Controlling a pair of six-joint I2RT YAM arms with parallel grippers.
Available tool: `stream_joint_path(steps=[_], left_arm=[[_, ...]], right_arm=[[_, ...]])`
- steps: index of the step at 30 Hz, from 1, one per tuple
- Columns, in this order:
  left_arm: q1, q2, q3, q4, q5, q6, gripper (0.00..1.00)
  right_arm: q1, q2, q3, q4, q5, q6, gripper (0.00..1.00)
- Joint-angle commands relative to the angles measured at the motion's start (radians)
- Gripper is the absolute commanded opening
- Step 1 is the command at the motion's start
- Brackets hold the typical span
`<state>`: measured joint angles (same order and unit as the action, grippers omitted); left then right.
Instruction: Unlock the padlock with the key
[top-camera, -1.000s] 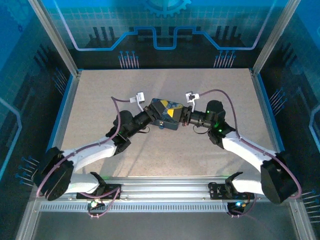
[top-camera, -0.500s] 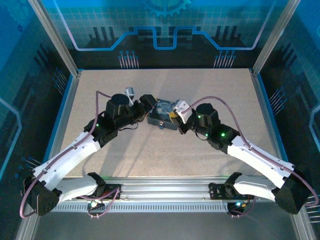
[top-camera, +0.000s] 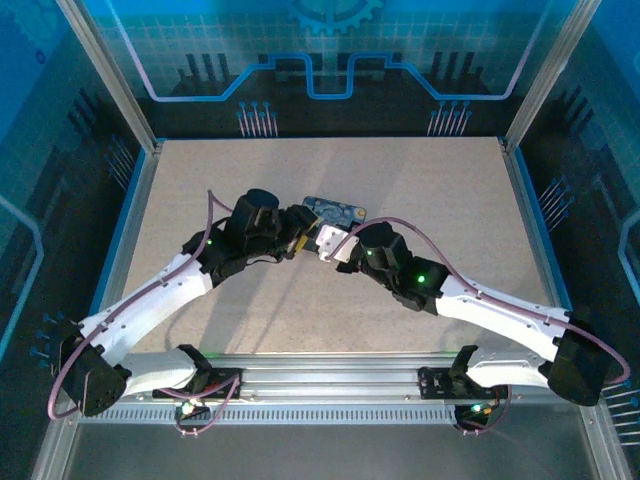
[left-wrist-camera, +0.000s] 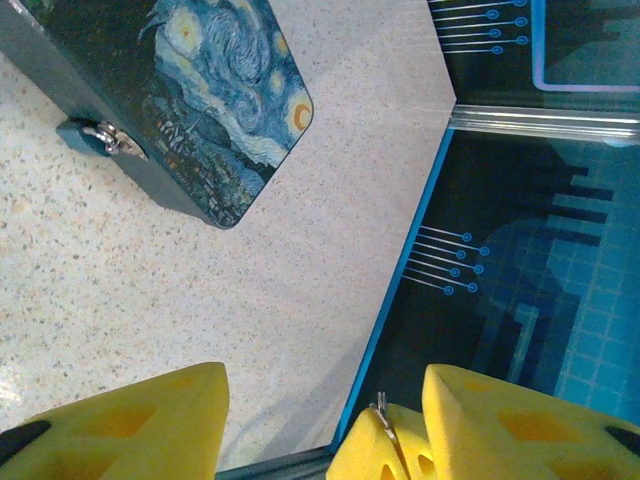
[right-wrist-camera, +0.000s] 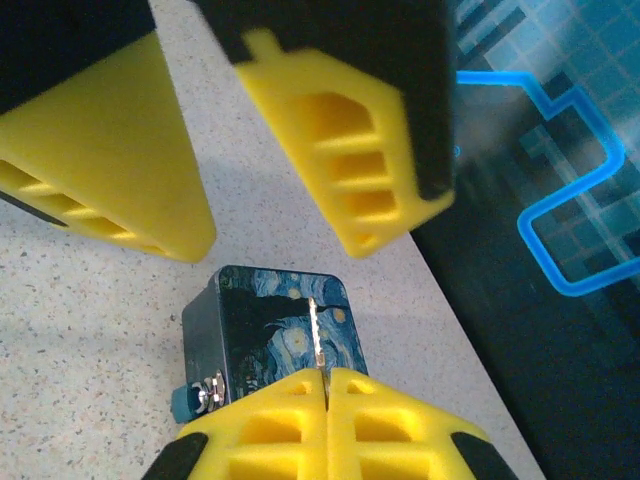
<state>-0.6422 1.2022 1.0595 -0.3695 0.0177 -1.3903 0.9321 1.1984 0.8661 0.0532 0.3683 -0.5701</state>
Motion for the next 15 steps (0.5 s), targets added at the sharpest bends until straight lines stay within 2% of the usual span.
stream_joint_path(steps=[1,7,15], left_arm=[[-0.009,0.009,0.019,0.001,0.024,-0.037,0.52],[-0.015,0.026,0.014,0.018,0.031,-0.052,0.43],[-0.017,0.036,0.005,0.036,0.032,-0.051,0.18]], right_arm=[[0.029,0.016,0.03,0.058,0.046,-0.058,0.0],[0.043,0.025,0.03,0.071,0.035,-0.061,0.0],[0.047,0.022,0.025,0.063,0.015,-0.043,0.0]])
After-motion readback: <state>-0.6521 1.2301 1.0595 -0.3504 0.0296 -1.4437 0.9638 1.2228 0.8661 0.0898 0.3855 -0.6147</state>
